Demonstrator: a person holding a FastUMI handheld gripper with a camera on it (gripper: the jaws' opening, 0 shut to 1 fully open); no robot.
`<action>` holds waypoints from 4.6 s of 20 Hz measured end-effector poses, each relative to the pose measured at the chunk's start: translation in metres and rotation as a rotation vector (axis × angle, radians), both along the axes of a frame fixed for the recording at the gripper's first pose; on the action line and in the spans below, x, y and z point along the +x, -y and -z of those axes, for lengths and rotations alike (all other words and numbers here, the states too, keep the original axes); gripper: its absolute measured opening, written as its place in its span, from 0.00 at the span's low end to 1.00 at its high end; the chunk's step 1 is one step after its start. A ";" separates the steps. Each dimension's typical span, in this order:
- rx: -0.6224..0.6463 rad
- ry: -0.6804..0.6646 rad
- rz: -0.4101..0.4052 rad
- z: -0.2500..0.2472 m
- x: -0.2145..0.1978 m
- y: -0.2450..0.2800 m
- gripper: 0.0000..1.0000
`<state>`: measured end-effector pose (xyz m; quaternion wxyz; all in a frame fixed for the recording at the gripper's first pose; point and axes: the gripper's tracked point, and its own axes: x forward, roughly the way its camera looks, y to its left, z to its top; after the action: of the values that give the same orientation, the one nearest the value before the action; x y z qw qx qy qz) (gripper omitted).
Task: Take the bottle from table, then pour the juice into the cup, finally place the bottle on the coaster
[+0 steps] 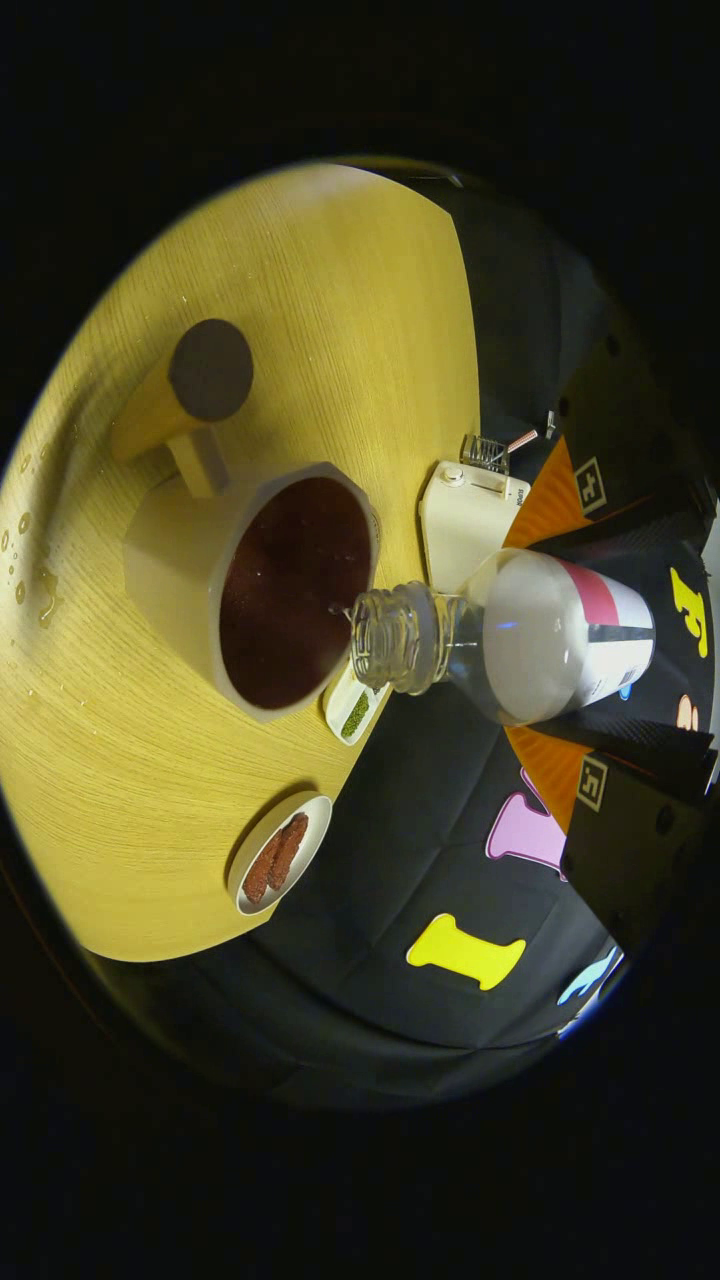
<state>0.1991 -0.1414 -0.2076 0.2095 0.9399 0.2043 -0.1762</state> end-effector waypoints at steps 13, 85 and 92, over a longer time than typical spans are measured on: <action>-0.112 -0.008 0.068 -0.003 0.000 0.004 0.71; -2.478 0.240 -0.740 0.049 0.123 -0.060 0.94; -2.481 0.258 -0.815 0.043 0.094 -0.074 0.98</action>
<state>0.2934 -0.0676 -0.2507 0.9849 0.0046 0.1537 -0.0798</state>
